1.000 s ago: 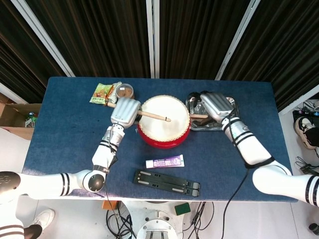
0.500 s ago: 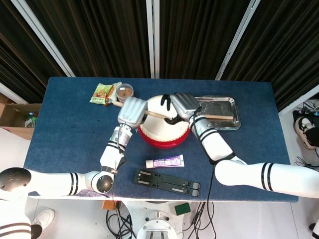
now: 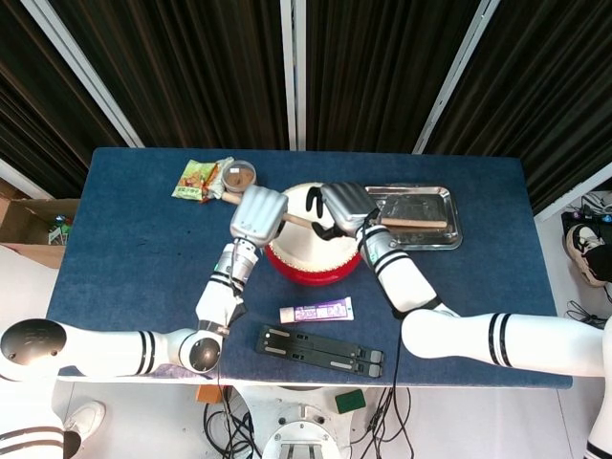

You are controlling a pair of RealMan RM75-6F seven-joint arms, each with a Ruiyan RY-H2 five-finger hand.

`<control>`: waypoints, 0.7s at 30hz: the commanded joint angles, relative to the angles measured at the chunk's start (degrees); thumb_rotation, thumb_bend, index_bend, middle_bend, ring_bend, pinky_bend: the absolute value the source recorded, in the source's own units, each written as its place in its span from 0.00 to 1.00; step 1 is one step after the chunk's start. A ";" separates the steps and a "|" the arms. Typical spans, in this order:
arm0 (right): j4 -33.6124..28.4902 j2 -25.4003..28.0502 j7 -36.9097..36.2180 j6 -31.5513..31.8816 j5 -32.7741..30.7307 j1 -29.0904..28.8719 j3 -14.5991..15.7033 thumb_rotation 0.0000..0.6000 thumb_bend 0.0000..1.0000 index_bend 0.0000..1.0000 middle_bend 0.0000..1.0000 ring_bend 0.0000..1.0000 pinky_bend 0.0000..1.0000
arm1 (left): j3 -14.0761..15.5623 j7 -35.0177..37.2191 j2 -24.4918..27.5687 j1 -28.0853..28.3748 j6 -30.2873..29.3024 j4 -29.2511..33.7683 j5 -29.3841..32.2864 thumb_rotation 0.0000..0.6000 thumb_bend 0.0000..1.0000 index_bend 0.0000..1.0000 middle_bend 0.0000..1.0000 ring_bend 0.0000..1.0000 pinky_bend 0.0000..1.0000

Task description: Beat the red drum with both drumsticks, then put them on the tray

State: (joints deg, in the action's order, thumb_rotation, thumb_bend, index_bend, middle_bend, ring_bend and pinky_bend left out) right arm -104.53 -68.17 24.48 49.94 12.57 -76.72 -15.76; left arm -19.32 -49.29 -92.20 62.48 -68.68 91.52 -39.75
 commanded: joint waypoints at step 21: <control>0.00 -0.08 -0.62 -0.32 -0.19 -0.27 -0.09 1.00 0.33 0.50 0.54 0.33 0.40 | 0.13 -3.44 -1.04 2.67 -0.63 -0.18 1.63 1.00 0.41 1.00 1.00 1.00 1.00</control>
State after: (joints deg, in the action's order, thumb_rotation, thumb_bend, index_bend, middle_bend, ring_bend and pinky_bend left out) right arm -104.52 -68.26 23.87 49.61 12.37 -77.01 -15.84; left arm -19.20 -52.72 -93.24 65.14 -69.31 91.35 -38.13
